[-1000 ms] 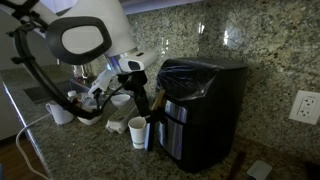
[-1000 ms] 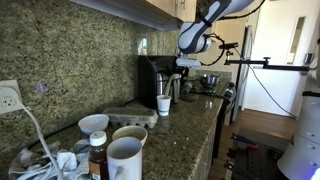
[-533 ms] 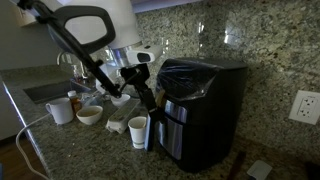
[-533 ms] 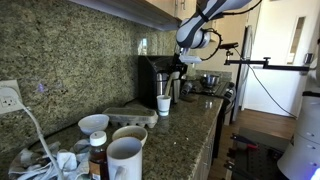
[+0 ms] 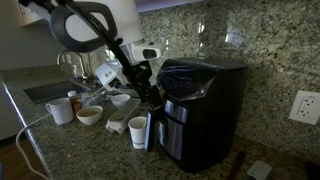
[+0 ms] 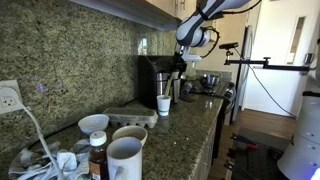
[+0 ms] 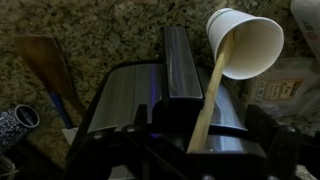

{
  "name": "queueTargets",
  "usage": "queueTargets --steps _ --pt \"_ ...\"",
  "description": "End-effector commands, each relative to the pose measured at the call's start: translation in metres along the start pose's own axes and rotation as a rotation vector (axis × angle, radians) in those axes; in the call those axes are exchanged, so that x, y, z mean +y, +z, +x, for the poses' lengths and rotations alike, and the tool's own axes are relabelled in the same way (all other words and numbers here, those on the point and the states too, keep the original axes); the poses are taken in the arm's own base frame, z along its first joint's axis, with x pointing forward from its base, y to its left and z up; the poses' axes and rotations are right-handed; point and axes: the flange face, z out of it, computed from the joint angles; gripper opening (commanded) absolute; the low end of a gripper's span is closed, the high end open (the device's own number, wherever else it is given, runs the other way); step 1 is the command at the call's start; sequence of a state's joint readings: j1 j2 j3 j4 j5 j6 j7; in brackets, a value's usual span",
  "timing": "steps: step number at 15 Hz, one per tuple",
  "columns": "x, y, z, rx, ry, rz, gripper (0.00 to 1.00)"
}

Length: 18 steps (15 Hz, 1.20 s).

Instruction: Use the wooden spoon to stir the contents in the white bowl

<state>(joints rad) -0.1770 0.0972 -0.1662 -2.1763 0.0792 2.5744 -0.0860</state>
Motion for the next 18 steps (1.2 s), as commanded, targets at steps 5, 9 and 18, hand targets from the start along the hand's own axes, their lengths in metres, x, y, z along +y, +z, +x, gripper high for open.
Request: queueTargets --steps 5,9,18 --pt "0.011 -0.003 0.003 0.024 -0.063 0.098 1.00" --pt "0.012 0.001 0.003 0.038 -0.096 0.135 1.00" --pt "0.025 0.000 0.007 0.095 -0.136 0.174 1.00"
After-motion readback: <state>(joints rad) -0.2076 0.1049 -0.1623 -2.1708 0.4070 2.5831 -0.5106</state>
